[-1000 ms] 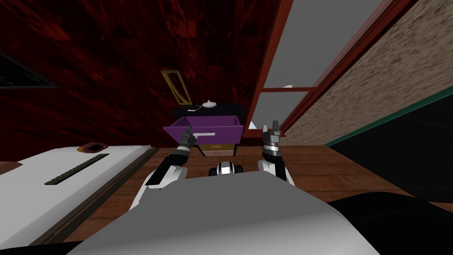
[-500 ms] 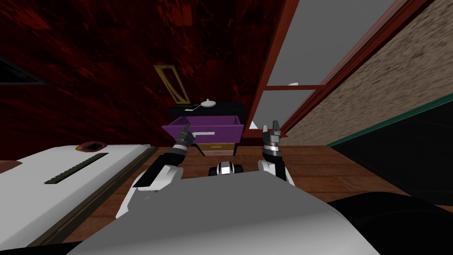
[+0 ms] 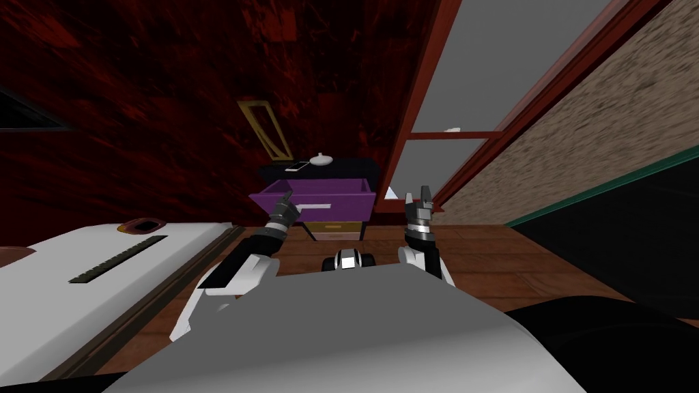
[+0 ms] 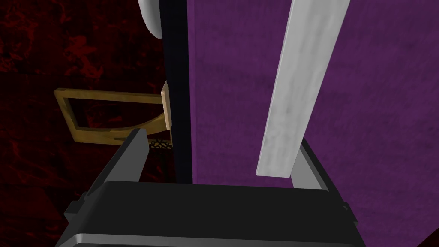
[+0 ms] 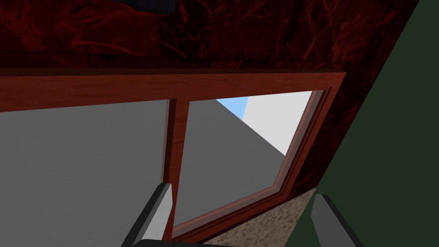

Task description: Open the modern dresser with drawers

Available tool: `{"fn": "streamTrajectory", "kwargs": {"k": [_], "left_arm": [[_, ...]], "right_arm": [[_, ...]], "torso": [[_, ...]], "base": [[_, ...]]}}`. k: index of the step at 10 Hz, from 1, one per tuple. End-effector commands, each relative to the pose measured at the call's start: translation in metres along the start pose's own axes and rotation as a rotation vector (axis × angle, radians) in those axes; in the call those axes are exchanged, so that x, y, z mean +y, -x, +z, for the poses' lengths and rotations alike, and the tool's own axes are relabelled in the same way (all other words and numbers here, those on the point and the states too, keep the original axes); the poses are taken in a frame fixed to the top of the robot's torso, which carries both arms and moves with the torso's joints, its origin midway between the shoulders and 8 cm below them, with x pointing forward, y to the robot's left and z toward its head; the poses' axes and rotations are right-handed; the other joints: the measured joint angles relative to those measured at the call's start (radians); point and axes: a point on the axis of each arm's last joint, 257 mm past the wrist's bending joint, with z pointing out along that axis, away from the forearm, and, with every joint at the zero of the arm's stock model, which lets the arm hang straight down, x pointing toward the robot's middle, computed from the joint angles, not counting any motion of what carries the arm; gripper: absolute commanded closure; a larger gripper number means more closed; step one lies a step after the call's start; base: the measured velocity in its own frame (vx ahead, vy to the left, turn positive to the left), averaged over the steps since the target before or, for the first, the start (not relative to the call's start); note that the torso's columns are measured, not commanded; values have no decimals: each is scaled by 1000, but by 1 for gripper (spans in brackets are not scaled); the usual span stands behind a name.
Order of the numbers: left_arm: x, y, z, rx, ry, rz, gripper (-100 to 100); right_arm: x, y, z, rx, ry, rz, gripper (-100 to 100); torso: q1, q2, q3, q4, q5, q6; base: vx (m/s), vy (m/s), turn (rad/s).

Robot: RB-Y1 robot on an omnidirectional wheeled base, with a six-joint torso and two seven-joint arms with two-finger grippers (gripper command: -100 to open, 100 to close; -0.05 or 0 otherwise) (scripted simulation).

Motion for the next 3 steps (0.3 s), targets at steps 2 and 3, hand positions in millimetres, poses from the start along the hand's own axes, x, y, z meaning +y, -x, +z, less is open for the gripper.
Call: {"fn": "streamTrajectory", "kwargs": {"k": [2, 3], "left_arm": [[2, 0, 0, -1, 5, 0, 0], [3, 1, 0, -1, 7, 0, 0]], "right_arm": [[0, 0, 0, 0, 0, 0, 0], [0, 0, 0, 0, 0, 0, 0]], "torso": [[0, -2, -1, -2, 0, 0], [0, -3, -2, -2, 1, 0]], "base": [[0, 0, 0], [0, 0, 0]]}}
